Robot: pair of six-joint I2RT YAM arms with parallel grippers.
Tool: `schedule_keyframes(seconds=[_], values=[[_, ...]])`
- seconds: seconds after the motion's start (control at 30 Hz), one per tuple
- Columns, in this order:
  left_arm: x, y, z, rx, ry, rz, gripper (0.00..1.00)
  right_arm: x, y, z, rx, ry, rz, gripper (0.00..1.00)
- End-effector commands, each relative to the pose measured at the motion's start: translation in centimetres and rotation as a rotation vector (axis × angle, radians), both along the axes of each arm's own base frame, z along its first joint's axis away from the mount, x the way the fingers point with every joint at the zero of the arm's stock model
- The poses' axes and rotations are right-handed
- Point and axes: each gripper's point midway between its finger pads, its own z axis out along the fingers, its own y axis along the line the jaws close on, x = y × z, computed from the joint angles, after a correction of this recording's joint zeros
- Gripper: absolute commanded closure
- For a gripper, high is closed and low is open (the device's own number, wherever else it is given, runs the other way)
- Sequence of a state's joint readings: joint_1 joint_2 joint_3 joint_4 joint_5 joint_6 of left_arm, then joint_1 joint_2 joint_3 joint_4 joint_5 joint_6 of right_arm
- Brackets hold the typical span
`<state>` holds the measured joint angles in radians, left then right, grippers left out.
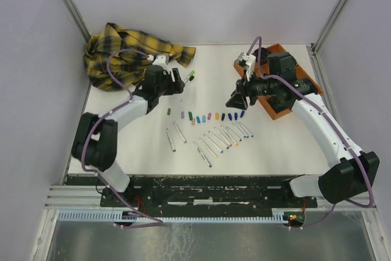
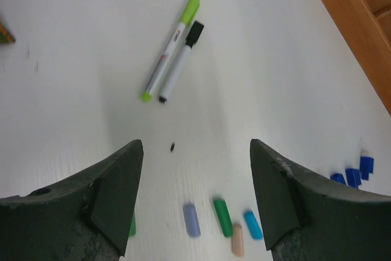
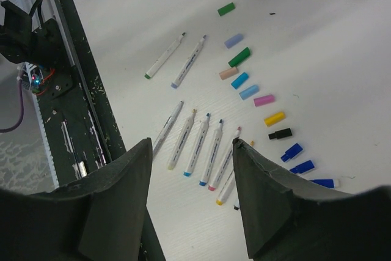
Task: Open the pen caps
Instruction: Place the pen at the center of the board, then pick up the pen from the center of the board.
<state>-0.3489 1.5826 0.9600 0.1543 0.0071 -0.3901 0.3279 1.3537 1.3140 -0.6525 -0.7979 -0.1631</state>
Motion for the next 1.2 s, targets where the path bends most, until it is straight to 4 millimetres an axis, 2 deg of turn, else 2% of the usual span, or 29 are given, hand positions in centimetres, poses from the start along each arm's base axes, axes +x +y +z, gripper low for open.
schedule_keyframes(seconds=[0.0, 0.1, 0.23, 0.4, 0.47, 0.6, 0.67, 0.87, 1.17], values=[[4.5, -0.8, 0.0, 0.199, 0.015, -0.116, 0.26, -0.6, 0.0, 2.7, 0.062, -0.110, 0.064, 0.38], [6.7, -0.7, -1.4, 0.319, 0.094, -0.151, 0.31, -0.5, 0.0, 2.6, 0.062, -0.104, 0.065, 0.38], [8.2, -0.8, -3.3, 0.411, 0.170, -0.218, 0.38, -0.5, 0.0, 2.3, 0.060, -0.097, 0.072, 0.38], [10.6, -1.4, -3.7, 0.449, 0.184, -0.254, 0.42, -0.4, 0.1, 1.8, 0.057, -0.084, 0.077, 0.38], [11.3, -1.5, -4.5, 0.447, 0.201, -0.271, 0.44, -0.4, 0.1, 1.8, 0.056, -0.084, 0.078, 0.38], [12.5, -1.6, -5.2, 0.438, 0.226, -0.289, 0.53, -0.3, 0.0, 1.6, 0.049, -0.083, 0.077, 0.38], [12.7, -1.9, -6.6, 0.424, 0.254, -0.310, 0.55, -0.2, 0.0, 1.5, 0.049, -0.081, 0.076, 0.38], [12.9, -2.4, -8.4, 0.414, 0.279, -0.344, 0.56, -0.1, 0.0, 1.2, 0.048, -0.071, 0.078, 0.38], [12.5, -2.5, -9.8, 0.410, 0.308, -0.360, 0.55, -0.1, 0.1, 1.0, 0.052, -0.057, 0.086, 0.38]])
